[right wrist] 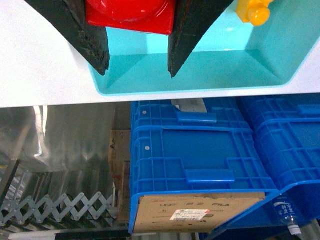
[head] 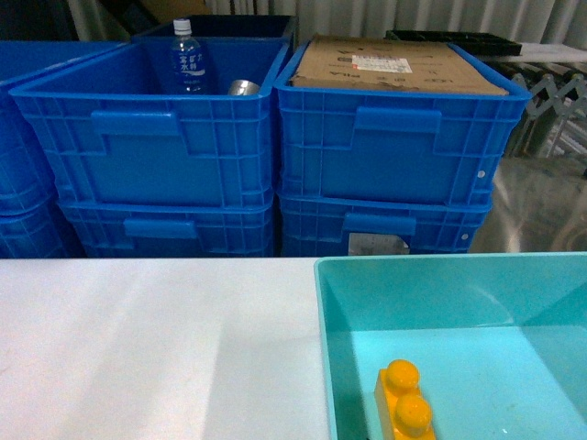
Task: Pick red block from blue box to shelf
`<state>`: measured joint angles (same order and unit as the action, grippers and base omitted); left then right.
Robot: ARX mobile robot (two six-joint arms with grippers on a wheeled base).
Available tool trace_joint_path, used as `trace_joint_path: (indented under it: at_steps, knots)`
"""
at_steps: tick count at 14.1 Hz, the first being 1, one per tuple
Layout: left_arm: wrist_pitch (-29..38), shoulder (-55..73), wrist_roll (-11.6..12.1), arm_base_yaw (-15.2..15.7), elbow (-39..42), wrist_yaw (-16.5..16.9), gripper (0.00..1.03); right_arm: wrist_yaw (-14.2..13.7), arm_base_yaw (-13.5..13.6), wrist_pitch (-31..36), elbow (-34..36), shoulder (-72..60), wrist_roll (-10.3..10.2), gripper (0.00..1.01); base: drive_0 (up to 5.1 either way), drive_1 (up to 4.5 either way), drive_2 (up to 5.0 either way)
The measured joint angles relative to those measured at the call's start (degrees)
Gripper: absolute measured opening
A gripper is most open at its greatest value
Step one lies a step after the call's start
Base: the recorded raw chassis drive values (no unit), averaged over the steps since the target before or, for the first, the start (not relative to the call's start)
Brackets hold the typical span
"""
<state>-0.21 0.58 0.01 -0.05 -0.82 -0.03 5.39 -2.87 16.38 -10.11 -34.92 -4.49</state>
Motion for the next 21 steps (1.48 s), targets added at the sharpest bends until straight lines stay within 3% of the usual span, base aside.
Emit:
trace_joint_path:
  at_steps: [4,7,21]
  knots:
    - [-0.02,0.0,0.0,0.0,0.0,0.0,0.98,-2.67,3.19,0.11,0.07,1.05,-0.46,0.29,0.0,0.0,0.0]
    - [-0.02,0.0,0.0,0.0,0.0,-0.02,0.98,-6.8,7.17,0.33,1.11,3.61,2.25,0.29,0.0,0.0,0.0]
    - [-0.02,0.0,0.0,0.0,0.0,0.0,0.98,-6.29,6.25,0.81,2.1,3.39,3.04,0.29,0.0,0.0,0.0]
